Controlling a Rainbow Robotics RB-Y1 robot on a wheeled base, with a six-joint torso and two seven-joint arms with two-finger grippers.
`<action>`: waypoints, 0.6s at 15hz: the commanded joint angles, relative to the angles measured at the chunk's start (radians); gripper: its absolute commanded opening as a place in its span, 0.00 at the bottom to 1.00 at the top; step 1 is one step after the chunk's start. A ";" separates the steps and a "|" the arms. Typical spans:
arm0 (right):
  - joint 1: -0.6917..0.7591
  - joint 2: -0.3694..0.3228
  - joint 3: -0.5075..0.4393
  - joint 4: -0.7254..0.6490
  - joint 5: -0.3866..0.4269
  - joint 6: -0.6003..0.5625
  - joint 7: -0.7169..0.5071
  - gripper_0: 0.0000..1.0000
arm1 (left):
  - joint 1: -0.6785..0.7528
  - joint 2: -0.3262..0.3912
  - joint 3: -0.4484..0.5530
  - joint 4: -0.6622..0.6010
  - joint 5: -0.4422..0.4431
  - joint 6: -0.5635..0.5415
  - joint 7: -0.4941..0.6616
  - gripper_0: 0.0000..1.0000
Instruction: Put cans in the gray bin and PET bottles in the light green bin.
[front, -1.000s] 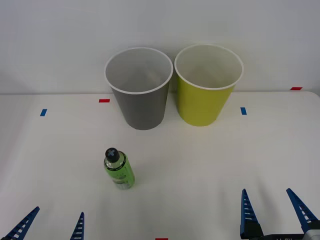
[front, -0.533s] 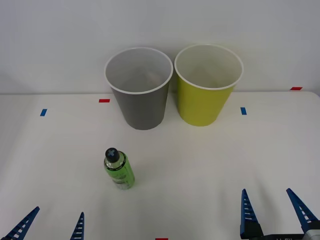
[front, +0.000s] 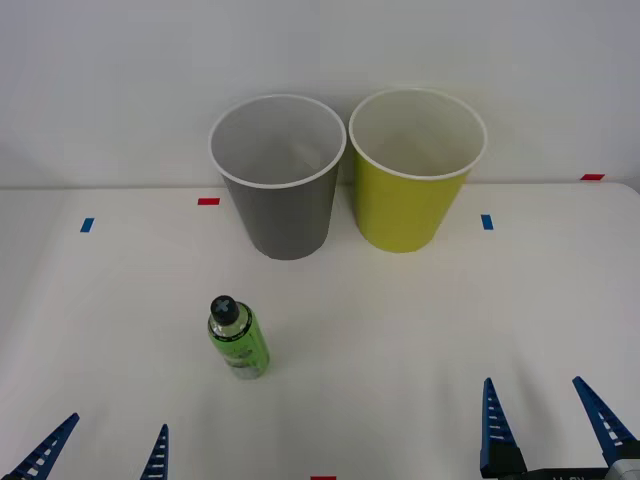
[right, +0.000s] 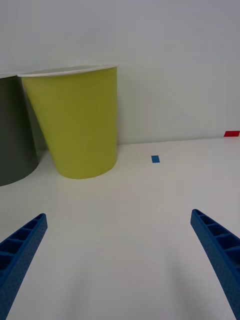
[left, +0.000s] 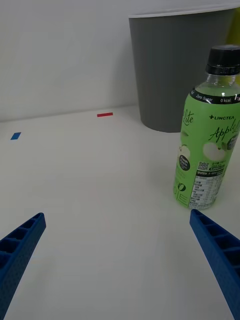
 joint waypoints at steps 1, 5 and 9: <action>0.000 0.000 0.000 0.000 0.000 0.000 0.000 1.00 | 0.000 0.000 0.000 0.000 0.000 0.000 0.000 1.00; 0.000 0.000 0.000 0.000 0.000 0.000 0.000 1.00 | -0.041 -0.002 -0.002 0.058 -0.002 0.018 -0.002 1.00; 0.000 0.000 0.000 0.000 0.000 0.000 0.000 1.00 | -0.103 0.044 -0.002 0.061 0.011 -0.020 0.015 1.00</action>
